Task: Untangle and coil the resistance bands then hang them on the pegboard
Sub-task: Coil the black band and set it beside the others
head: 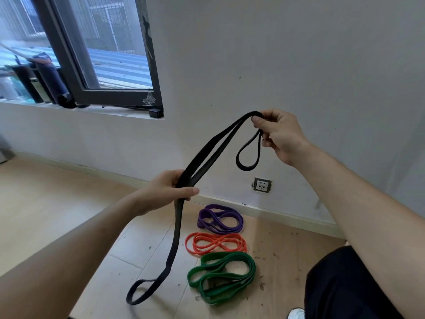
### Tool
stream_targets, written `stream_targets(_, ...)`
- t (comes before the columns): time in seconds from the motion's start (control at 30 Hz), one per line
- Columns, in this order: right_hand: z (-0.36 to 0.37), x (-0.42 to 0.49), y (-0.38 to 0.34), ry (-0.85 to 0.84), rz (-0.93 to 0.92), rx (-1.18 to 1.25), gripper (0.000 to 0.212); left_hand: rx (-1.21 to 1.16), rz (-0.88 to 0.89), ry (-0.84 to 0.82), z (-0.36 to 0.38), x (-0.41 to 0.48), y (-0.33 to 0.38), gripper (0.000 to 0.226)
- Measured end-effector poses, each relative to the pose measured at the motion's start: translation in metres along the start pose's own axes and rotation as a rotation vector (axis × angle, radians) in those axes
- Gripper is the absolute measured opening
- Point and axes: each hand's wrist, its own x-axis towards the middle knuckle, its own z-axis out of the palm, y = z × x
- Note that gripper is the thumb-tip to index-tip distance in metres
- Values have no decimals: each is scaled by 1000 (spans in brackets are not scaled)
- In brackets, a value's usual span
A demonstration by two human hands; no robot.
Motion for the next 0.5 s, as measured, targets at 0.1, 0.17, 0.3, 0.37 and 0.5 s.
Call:
stream_targets(0.1, -10, 4, 6, 27, 40, -32, 8, -1, 56, 114, -3, -1, 3, 20)
stream_targets(0.17, -15, 7, 10, 33, 54, -52, 6, -15, 82, 139, -7, -2, 5, 16)
stream_targets(0.3, -22, 9, 18, 26, 68, -101, 5, -64, 105, 194, -12, -4, 9, 15)
stream_targets(0.37, -25, 11, 22, 3, 84, -124, 4, -64, 114, 213, -15, -6, 11, 17)
stream_targets(0.5, -33, 14, 32, -124, 153, -267, 9, -119, 136, 375, -25, -9, 16, 17)
